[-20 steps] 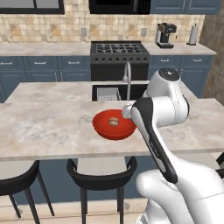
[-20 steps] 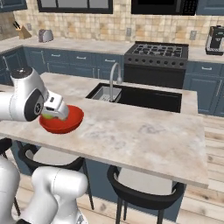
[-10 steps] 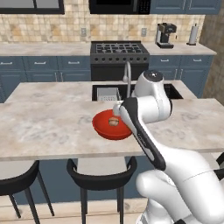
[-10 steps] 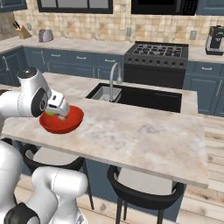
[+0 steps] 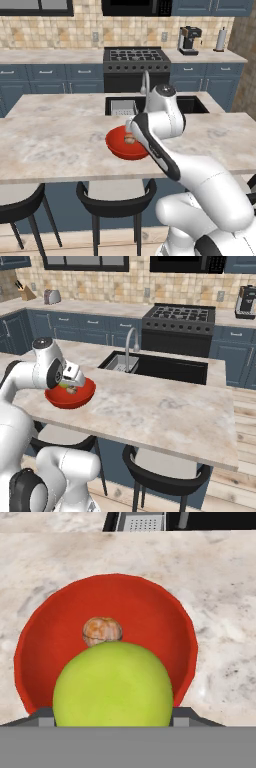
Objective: Retrieve the tangerine and pear from the fridge and place them into the bowl on the dining table.
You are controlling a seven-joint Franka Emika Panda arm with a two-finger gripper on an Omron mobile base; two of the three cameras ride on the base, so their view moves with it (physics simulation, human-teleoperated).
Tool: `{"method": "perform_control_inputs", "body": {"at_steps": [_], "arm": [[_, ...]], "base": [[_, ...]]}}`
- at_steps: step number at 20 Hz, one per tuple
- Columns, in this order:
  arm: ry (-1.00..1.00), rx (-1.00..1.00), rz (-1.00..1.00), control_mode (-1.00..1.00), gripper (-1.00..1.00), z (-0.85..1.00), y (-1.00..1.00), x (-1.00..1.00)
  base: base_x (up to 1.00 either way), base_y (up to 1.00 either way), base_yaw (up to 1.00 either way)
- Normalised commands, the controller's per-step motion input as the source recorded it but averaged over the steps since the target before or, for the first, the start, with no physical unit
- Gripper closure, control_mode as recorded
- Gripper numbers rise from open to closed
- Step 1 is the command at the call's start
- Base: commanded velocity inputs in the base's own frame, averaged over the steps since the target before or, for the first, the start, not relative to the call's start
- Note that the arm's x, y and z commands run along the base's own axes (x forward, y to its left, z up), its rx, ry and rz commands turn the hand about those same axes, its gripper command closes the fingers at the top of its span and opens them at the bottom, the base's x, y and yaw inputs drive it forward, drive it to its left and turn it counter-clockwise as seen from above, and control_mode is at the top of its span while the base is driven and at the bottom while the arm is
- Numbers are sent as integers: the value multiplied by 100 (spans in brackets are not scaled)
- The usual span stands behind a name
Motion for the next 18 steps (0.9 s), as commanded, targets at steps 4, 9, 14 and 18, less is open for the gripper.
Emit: {"method": "perform_control_inputs", "body": {"at_steps": [4,9,14,18], "arm": [[2,0,0,-100,100,-30,15,22],[4,0,0,-100,100,-22,16,23],[3,0,0,-100,100,-14,10,20],[4,0,-1,-100,100,-12,0,9]], "base": [[0,0,0],[0,0,0],[0,0,0],[0,0,0]]}}
